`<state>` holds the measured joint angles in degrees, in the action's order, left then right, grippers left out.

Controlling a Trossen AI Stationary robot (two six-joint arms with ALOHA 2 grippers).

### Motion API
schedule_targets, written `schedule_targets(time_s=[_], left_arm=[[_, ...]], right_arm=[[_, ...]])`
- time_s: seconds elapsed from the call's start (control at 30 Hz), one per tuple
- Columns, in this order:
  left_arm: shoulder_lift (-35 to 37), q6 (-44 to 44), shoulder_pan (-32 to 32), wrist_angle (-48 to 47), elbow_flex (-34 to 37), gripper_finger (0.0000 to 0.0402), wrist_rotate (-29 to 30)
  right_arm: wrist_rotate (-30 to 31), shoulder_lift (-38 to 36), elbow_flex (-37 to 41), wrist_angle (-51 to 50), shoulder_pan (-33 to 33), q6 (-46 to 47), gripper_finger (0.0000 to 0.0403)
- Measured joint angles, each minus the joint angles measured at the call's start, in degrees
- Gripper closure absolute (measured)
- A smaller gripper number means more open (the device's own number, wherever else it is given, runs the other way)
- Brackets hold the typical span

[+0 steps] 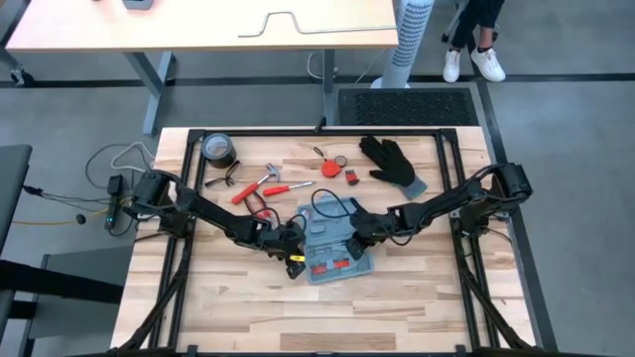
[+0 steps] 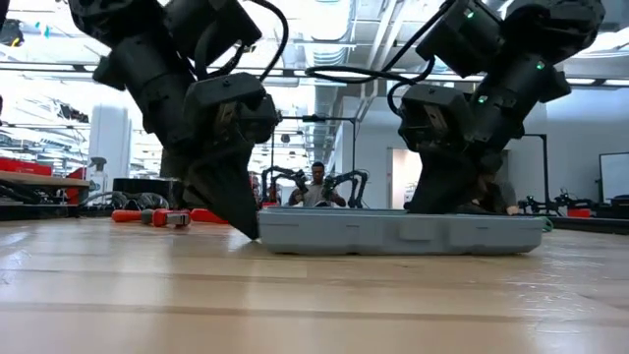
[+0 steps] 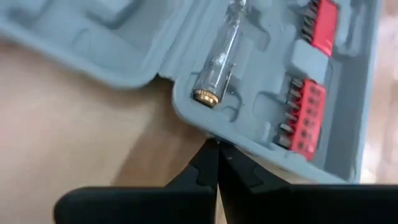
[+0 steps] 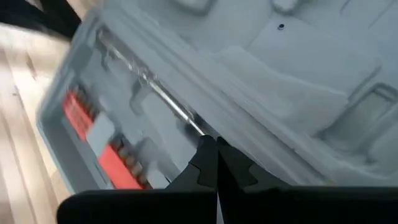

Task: Prefit tool cases
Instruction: Remove the transparent screwdriver from the gray prefit tool case

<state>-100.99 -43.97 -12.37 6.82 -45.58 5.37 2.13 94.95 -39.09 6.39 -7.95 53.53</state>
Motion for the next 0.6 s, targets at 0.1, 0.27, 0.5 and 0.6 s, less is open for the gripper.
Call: schedule_targets(time_s=[0.1,0.27,0.5,0.6], left_arm=[[-2.58,-0.61,0.11,3.76,-0.07,0.0401,-2.48],[-3.81,-0.72,0.16,4.98,-0.17,0.0401,-3.21],[-3.41,0.17,0.19,4.56,-0.24,0.0401,-3.06],[-3.44,0.2,0.19,4.39,-0.24,0.0401,-2.93]], right_arm=[[-0.8,0.27,0.19,4.9,0.85,-0.03,0.0403],[-2.69,-0.41,-0.03,9.57,1.34,-0.03,0.0403],[-3.23,-0.41,-0.11,2.91,1.3,-0.03,0.0403],[-2.85,-0.47,-0.17,0.84,1.21,-0.05,0.0403]])
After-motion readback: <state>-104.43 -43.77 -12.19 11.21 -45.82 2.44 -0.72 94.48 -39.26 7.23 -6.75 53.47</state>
